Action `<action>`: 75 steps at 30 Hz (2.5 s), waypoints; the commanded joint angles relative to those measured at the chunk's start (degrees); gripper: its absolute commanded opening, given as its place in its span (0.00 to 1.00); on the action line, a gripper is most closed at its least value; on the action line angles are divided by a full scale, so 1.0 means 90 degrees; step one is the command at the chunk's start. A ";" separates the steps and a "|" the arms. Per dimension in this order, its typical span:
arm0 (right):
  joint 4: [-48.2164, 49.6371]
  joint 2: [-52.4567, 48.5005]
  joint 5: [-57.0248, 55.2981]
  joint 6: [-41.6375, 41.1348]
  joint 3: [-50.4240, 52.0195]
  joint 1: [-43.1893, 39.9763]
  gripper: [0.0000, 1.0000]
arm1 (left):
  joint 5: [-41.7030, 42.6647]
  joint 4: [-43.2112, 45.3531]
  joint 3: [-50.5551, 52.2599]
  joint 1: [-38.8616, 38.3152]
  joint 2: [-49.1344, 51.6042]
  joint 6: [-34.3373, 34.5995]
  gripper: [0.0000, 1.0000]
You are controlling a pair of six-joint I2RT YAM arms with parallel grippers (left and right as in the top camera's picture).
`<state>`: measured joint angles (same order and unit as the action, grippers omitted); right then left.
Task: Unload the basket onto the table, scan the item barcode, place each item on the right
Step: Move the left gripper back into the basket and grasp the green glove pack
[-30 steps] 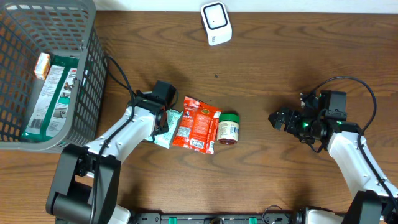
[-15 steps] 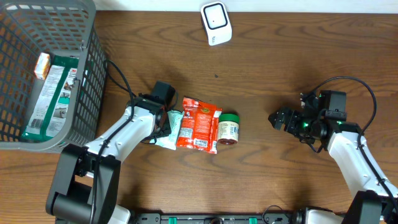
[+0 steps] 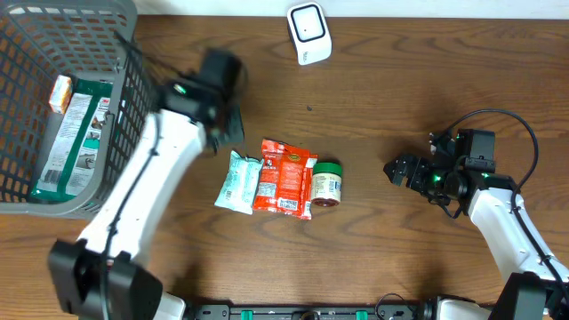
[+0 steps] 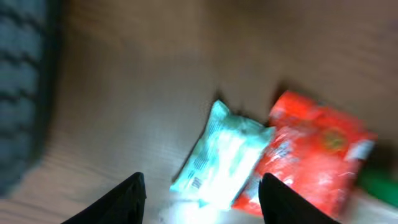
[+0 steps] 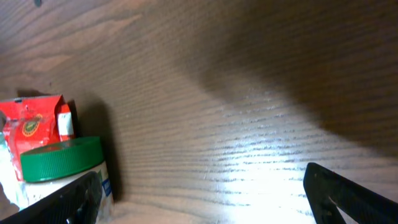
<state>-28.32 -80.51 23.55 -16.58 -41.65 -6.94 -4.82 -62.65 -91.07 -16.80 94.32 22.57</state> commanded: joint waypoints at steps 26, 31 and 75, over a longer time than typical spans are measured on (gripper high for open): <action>0.0002 0.0083 0.0029 -0.0061 -0.0080 -0.0053 0.99 | 0.0257 -0.0447 -0.2514 0.4864 0.1880 -0.2120 0.98; 0.0000 0.0083 0.0029 -0.0061 -0.0080 -0.0053 0.99 | 0.0328 -0.0733 -0.2511 0.4860 0.2645 -0.2438 0.95; 0.0002 0.0083 0.0029 -0.0061 -0.0080 -0.0053 0.99 | 0.0325 -0.1076 -0.2956 0.4830 0.3769 -0.2261 0.07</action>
<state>-28.32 -80.51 23.57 -16.56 -41.65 -6.94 -2.55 -72.36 -115.79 26.83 133.73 -1.17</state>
